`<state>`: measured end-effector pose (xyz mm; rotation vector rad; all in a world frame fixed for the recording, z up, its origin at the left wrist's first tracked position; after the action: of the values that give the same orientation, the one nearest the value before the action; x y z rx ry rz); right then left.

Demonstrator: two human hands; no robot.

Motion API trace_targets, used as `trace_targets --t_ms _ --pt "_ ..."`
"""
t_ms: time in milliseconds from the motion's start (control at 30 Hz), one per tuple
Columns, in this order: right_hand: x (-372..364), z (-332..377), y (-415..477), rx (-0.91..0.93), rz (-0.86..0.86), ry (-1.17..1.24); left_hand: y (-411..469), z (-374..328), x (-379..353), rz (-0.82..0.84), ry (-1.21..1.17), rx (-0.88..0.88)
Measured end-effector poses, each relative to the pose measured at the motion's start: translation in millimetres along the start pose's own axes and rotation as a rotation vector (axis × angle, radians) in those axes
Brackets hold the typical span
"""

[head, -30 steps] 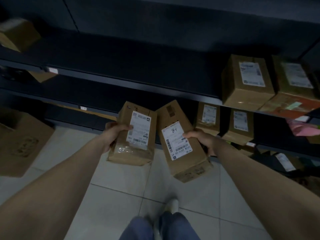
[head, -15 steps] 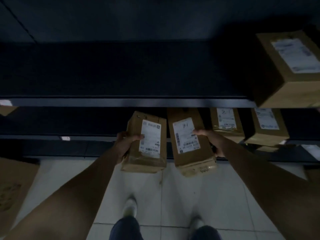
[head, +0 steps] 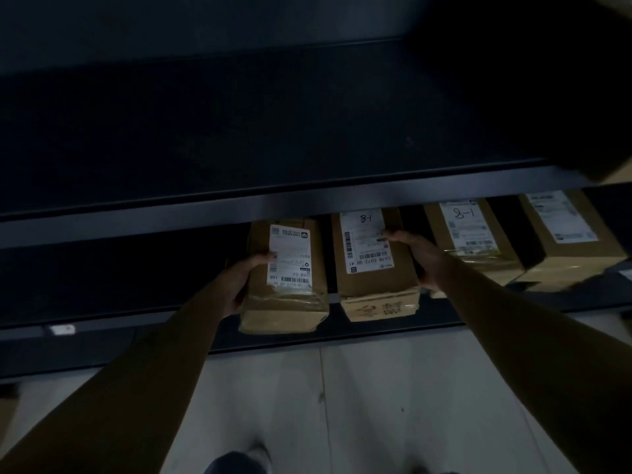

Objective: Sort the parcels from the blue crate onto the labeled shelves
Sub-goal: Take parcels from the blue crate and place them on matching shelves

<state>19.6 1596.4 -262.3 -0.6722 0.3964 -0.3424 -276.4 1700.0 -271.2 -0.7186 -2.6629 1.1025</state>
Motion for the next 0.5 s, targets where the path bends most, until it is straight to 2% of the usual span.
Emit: trace_targets --t_ms 167,300,400,500 --pt "1.9 -4.3 13.7 0.019 -0.049 -0.006 15.4 -1.1 0.7 -0.066 -0.025 0.016" --pt "2.0 2.0 9.6 0.050 -0.210 -0.084 9.4 -3.6 3.5 -0.244 0.047 0.053" --pt "-1.1 19.1 -10.7 0.124 -0.352 -0.374 -7.1 -10.2 -3.6 -0.334 0.274 0.040" --pt "-10.8 35.1 -57.2 0.150 -0.409 -0.764 -42.5 -29.0 -23.1 -0.413 0.705 0.032"
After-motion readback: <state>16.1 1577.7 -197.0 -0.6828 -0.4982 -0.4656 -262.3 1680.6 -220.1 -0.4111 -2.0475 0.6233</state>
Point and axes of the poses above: each hand's wrist, its own y-axis towards the middle knuckle, its own x-axis out of the back of the hand, z = x × y, the point moved 5 cm from there along y, towards the middle knuckle, and after that the axes turned 6 degrees about y, right-handed, at the moved point
